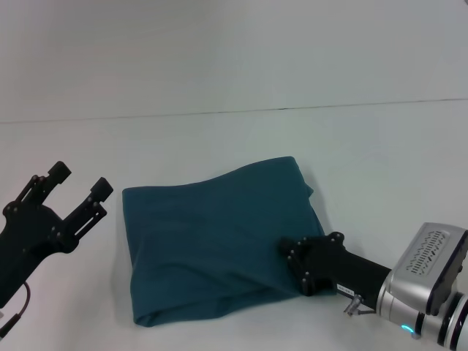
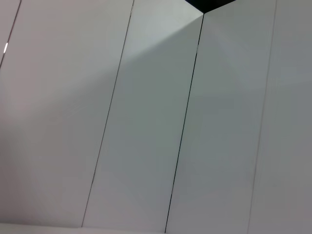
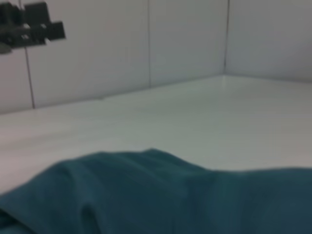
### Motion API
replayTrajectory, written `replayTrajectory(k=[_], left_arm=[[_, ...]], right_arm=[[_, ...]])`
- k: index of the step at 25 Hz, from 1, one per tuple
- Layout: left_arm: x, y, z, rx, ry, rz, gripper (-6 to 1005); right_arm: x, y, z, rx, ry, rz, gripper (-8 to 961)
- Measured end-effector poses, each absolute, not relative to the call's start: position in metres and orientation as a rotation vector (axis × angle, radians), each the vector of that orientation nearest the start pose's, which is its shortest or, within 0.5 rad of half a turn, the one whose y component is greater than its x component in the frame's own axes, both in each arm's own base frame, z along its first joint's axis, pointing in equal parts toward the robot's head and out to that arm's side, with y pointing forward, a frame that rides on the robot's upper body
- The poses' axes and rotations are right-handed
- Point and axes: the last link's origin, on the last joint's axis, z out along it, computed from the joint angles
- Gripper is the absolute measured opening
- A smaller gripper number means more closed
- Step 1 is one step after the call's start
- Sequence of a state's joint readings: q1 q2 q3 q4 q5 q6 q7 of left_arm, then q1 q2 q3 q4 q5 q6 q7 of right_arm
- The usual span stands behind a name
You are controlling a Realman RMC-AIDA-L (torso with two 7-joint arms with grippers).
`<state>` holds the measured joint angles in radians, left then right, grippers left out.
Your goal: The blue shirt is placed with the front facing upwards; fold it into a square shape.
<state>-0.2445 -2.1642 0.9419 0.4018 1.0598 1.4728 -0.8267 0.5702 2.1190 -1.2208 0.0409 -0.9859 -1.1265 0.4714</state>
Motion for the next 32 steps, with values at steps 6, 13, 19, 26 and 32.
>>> replayTrajectory(k=[6,13,19,26,32], left_arm=[[-0.297,0.277,-0.013,-1.962,-0.57,-1.147,841],[-0.296,0.277,-0.012,-1.963,-0.565,-1.15,842],[-0.294,0.278,-0.012,-1.966,-0.561,-1.155,842],[-0.293,0.281,-0.012,-1.969,-0.557,-1.156,841],[-0.291,0.282,-0.015,-1.986,-0.554,-1.149,842]], right_arm=[[0.299,0.299,-0.103,-2.369,0.514,0.603,10],[0.28,0.307,-0.076,-2.206,0.491,0.877,10],[0.275,0.34,-0.084,-2.19,0.598,0.76,10],[0.281,0.348,-0.1,-2.261,0.621,0.569,10],[0.292,0.347,-0.103,-2.247,0.674,0.485,9]])
